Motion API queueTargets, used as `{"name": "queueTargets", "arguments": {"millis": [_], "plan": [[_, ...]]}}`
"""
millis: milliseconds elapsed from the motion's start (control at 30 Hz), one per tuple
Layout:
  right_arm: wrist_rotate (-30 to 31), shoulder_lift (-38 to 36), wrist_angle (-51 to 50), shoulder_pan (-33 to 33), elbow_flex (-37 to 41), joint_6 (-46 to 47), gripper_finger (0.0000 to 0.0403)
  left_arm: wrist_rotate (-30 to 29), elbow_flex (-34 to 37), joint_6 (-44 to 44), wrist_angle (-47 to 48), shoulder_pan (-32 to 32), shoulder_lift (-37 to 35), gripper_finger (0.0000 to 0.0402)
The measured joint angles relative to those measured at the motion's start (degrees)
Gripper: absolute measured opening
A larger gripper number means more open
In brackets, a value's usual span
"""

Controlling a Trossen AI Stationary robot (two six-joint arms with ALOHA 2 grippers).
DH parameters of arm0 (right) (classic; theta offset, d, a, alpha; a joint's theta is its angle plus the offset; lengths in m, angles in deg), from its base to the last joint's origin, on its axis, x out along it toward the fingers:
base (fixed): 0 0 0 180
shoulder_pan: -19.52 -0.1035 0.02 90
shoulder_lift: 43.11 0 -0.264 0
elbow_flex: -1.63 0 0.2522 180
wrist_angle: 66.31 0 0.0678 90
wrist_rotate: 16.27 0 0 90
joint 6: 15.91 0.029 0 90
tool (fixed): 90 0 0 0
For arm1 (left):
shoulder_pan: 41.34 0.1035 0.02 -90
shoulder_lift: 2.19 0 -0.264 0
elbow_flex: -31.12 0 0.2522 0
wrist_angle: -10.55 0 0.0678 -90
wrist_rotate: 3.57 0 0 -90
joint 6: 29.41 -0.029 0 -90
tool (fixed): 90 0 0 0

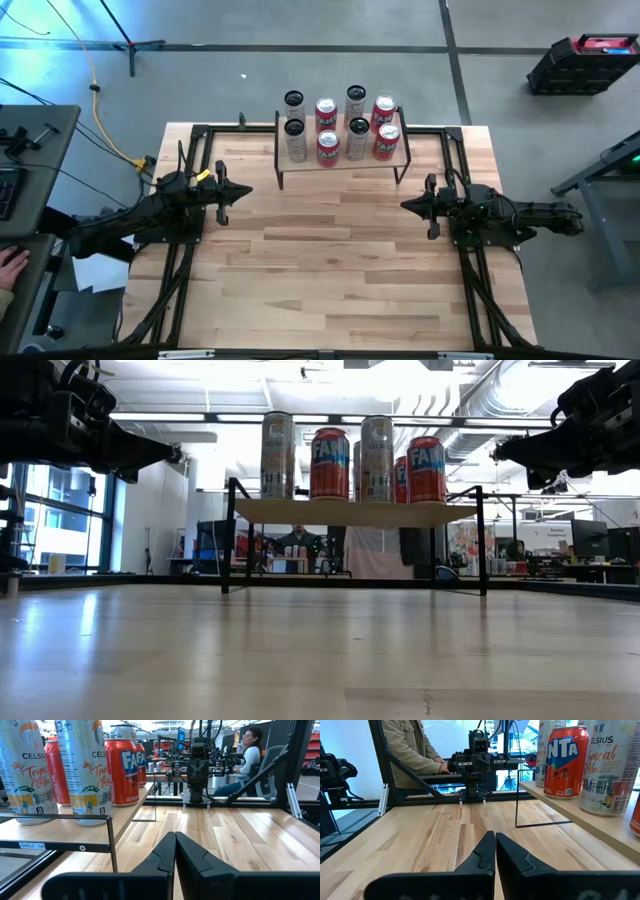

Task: Place canned beverage on shelf
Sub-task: Return to Home Position

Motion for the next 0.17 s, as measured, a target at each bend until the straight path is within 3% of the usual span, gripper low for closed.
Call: {"name": "queueTargets", "arguments": {"millis": [167], "plan": [[0.0, 0.0, 0.0, 0.0, 0.0, 0.0, 0.0, 0.0, 0.0, 0.0, 0.0, 0.0, 0.0, 0.0003]]}}
